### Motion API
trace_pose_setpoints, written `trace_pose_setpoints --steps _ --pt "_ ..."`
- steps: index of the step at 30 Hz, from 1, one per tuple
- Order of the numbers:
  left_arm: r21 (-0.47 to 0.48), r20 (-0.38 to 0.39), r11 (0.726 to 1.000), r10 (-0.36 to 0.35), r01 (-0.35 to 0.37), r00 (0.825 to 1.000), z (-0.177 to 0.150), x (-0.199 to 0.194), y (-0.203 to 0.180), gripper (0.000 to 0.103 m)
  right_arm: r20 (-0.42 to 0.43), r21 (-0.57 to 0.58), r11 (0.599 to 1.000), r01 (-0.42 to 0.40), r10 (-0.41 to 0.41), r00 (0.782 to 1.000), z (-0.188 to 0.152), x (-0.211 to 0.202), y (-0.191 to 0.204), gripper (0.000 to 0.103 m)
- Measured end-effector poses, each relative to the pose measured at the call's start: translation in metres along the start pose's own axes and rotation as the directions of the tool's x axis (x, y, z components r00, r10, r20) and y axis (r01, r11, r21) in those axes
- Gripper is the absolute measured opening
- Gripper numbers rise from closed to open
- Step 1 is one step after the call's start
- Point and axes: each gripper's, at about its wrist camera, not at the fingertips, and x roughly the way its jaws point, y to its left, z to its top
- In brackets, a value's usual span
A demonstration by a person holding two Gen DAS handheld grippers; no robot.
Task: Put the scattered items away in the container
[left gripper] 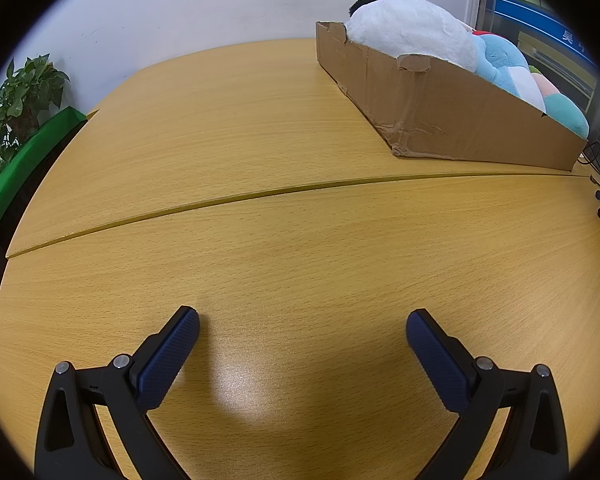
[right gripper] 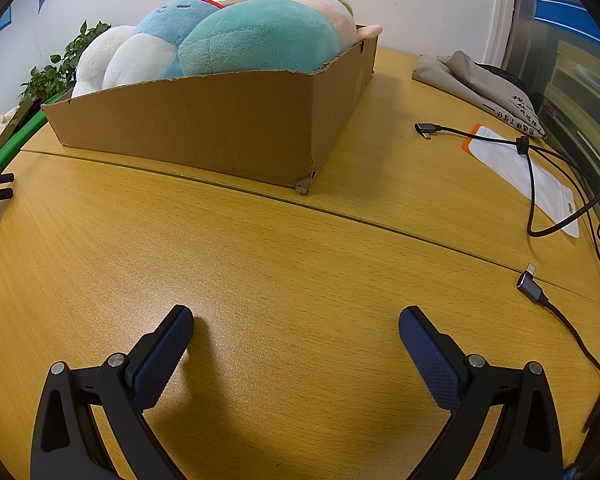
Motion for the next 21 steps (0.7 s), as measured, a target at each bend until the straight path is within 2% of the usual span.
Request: trace_pose_setpoints --steps 21 --pt "-0.01 0.0 1.0 0.007 -0.007 1.0 0.0006 0.0015 -0.001 0.103 0.0 0.0 1.0 0.0 0.0 1.0 -0.0001 -0.001 0.0001 0.103"
